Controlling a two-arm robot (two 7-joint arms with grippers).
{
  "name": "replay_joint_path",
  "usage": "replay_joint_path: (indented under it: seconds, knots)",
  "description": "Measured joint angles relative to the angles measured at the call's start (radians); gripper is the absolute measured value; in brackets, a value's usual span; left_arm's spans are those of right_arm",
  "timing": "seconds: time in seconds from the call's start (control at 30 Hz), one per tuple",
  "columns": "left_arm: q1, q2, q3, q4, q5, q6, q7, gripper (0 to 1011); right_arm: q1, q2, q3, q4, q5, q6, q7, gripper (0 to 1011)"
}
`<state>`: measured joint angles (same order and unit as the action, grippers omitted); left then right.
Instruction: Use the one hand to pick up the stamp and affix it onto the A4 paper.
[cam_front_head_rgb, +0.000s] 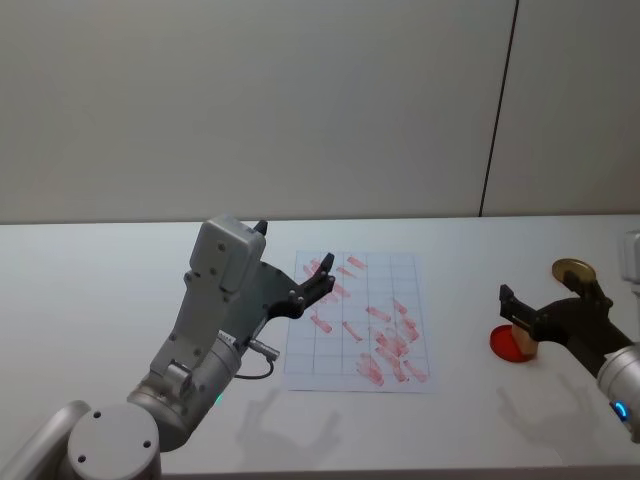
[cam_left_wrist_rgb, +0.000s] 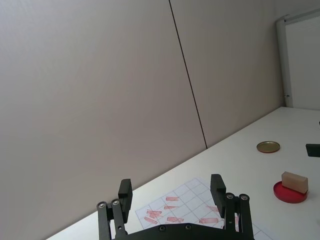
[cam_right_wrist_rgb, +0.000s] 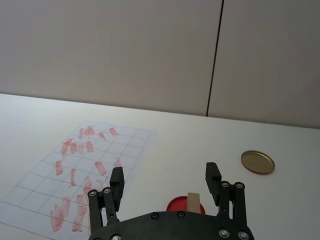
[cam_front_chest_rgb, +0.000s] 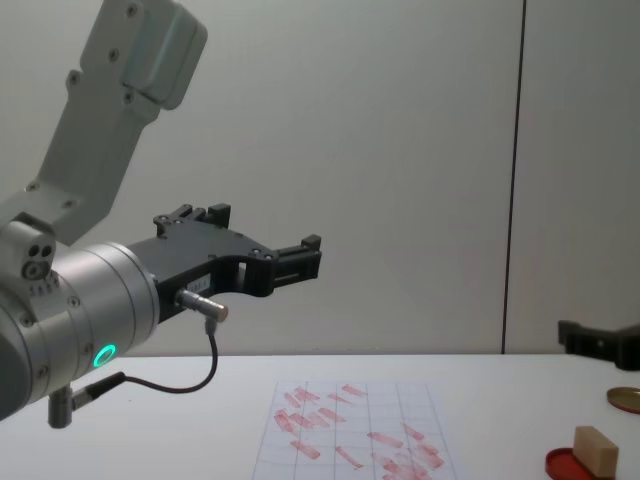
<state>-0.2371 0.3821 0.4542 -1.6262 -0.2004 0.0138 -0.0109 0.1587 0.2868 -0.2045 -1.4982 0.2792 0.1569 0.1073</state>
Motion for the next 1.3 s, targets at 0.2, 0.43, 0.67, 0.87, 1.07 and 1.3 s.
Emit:
replay_joint_path:
  seconds: [0.2,0.43,0.67,0.87,1.07,1.3]
  knots:
    - [0.0,0.0,0.0,0.0,0.0,0.0,0.0,993,0.04,-0.014,0.005,0.083,0.003,0.014,-0.007,1001]
    - [0.0,0.0,0.0,0.0,0.0,0.0,0.0,993,0.069,-0.027,0.008,0.152,0.018,0.018,-0.019,1001]
    - [0.0,0.0,0.0,0.0,0.0,0.0,0.0,993,0.091,-0.042,0.007,0.209,0.033,0.02,-0.033,1001]
    - [0.0,0.0,0.0,0.0,0.0,0.0,0.0,993,0.115,-0.057,0.002,0.262,0.041,0.023,-0.047,1001]
    - [0.0,0.0,0.0,0.0,0.0,0.0,0.0,993,0.142,-0.072,-0.001,0.317,0.048,0.024,-0.058,1001]
    - [0.0,0.0,0.0,0.0,0.0,0.0,0.0,993,0.173,-0.087,-0.003,0.37,0.05,0.023,-0.065,1001]
